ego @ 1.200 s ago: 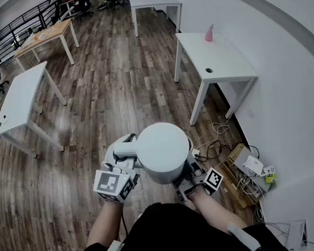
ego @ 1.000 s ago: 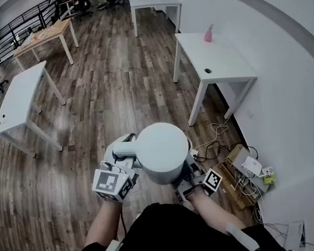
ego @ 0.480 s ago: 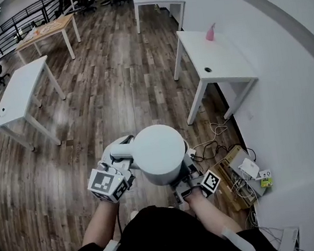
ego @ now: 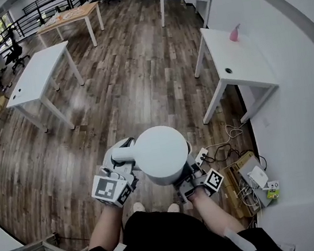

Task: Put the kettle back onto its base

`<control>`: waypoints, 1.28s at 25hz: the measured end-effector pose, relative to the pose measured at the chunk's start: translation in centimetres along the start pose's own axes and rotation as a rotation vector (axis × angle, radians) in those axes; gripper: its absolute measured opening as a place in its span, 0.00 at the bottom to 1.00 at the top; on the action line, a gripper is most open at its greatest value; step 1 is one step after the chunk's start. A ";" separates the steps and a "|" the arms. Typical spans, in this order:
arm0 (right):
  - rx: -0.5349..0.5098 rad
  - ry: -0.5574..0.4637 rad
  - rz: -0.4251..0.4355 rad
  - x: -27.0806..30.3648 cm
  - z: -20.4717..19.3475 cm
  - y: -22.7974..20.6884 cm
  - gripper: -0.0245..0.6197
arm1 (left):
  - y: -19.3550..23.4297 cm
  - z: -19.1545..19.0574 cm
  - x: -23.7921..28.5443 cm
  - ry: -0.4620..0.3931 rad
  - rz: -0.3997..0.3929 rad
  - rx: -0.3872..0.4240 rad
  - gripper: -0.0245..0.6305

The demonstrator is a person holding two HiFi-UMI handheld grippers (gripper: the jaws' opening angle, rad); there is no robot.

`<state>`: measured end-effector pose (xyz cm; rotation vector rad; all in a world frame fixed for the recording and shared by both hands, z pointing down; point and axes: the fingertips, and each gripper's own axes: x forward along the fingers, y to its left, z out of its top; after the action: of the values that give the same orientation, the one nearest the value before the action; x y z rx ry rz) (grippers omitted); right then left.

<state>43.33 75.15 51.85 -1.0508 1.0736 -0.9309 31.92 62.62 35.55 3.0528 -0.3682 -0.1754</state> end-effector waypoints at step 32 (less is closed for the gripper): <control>0.101 0.339 -0.054 19.5 -16.9 -6.6 0.53 | 21.9 3.4 -11.0 -0.016 0.363 0.054 0.04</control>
<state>30.74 51.66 51.65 -0.8605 1.2654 -1.2241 15.83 43.86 34.97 2.9692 -0.9282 -0.1717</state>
